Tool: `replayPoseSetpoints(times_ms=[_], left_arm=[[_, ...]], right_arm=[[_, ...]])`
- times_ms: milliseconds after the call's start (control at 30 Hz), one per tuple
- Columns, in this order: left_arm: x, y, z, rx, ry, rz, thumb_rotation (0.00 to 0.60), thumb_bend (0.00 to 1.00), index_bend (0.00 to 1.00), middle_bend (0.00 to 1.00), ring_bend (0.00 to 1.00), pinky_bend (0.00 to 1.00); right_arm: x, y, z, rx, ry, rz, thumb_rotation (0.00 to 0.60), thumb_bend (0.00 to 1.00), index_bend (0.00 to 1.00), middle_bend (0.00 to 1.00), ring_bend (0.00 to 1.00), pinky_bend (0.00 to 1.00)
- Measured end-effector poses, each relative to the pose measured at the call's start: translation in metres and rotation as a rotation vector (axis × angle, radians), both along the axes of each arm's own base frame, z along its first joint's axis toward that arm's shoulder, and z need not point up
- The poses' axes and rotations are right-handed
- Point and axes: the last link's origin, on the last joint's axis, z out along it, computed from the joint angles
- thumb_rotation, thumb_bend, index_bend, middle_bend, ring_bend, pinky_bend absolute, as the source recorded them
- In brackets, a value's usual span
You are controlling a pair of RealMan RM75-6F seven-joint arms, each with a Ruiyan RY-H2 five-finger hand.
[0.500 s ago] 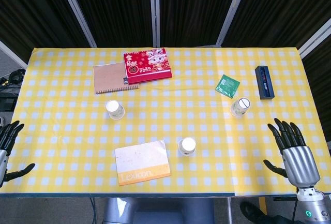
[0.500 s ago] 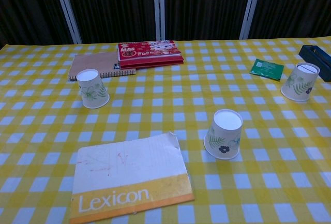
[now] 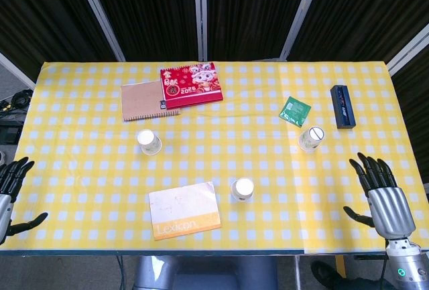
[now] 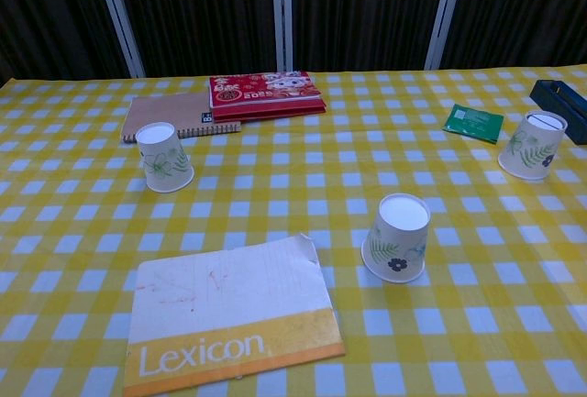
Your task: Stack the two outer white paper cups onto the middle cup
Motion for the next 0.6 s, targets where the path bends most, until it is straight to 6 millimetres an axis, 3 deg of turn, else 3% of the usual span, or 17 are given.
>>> replayPoseSetpoints(times_ms=[167,300,467,600], left_arm=[[0.001,0.004,-0.003,-0.011,0.005,0.005,0.600,0.00,0.00,0.00,0.00,0.00],[0.002,0.007,-0.004,0.002,0.004,0.007,0.600,0.00,0.00,0.00,0.00,0.00],[-0.002,0.011,-0.005,0.006,0.017,0.032,0.600,0.00,0.00,0.00,0.00,0.00],[-0.006,0.015,-0.006,0.025,0.043,0.063,0.600,0.00,0.00,0.00,0.00,0.00]], right_arm=[[-0.008,-0.034,-0.009,0.067,0.010,-0.037,0.600,0.00,0.06,0.00,0.00,0.00],[-0.006,-0.077,-0.016,0.135,0.026,-0.053,0.600,0.00,0.07,0.02,0.00,0.01],[0.004,-0.131,-0.023,0.194,0.009,-0.094,0.600,0.02,0.14,0.10,0.02,0.15],[0.014,-0.175,-0.028,0.235,-0.033,-0.147,0.600,0.05,0.15,0.14,0.06,0.16]])
